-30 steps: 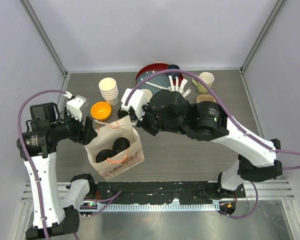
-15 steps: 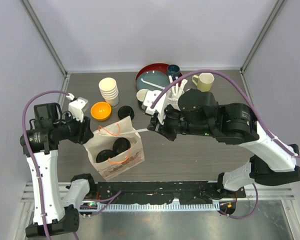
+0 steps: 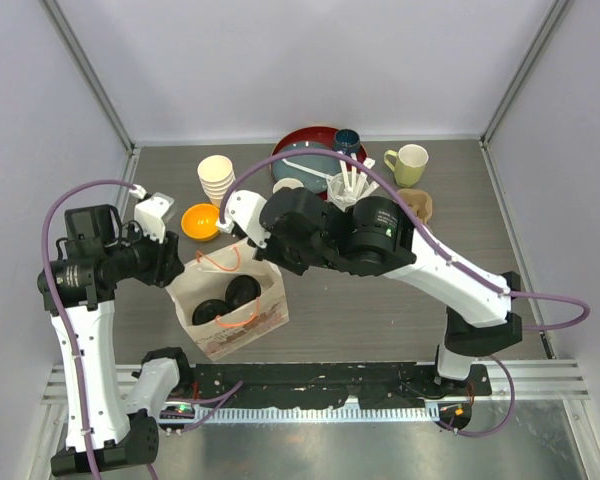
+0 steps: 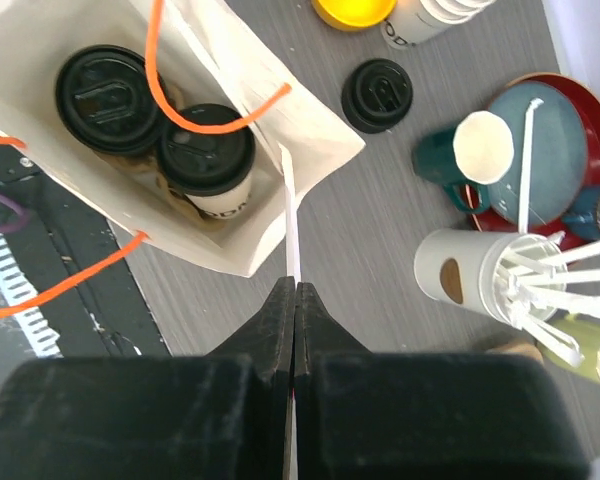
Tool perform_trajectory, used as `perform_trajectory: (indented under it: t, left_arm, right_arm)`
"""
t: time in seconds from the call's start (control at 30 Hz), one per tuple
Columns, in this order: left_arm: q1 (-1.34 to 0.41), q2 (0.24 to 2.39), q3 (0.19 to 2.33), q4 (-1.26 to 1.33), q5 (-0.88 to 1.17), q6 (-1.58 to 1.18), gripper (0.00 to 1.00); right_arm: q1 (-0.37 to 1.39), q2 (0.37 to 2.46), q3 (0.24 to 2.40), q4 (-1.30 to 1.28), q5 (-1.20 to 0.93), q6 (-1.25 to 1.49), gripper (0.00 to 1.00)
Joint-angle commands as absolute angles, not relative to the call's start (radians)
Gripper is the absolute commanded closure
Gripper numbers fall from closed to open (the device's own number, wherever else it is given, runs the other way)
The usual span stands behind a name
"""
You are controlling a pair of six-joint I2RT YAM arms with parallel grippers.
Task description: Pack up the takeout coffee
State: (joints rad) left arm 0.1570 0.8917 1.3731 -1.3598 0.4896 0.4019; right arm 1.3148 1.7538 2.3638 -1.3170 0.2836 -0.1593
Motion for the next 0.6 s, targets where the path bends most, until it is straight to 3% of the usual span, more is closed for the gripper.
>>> perform_trajectory:
  t: [0.0, 0.3, 0.4, 0.47, 0.57]
  left_arm:
    - [0.155, 0.890, 1.402, -1.493, 0.486, 0.399, 0.55]
    - [0.153, 0.891, 1.404, -1.494, 0.485, 0.393, 0.55]
    - [0.155, 0.891, 1.404, -1.496, 0.482, 0.393, 0.55]
    - [0.155, 0.894, 1.404, -1.496, 0.482, 0.393, 0.55]
    - [0.155, 0.896, 1.404, -1.493, 0.486, 0.385, 0.55]
  right_arm:
    - [1.328, 1.729, 2.404, -1.437, 0.431, -0.163, 0.99]
    - [1.365, 1.891, 2.485, -1.411, 0.449, -0.250, 0.95]
    - [1.390, 1.927, 2.522, -1.372, 0.430, -0.287, 0.79]
    - [1.408, 1.946, 2.548, -1.322, 0.396, -0.311, 0.74]
    - [1.446, 1.953, 2.545, -1.206, 0.370, -0.354, 0.55]
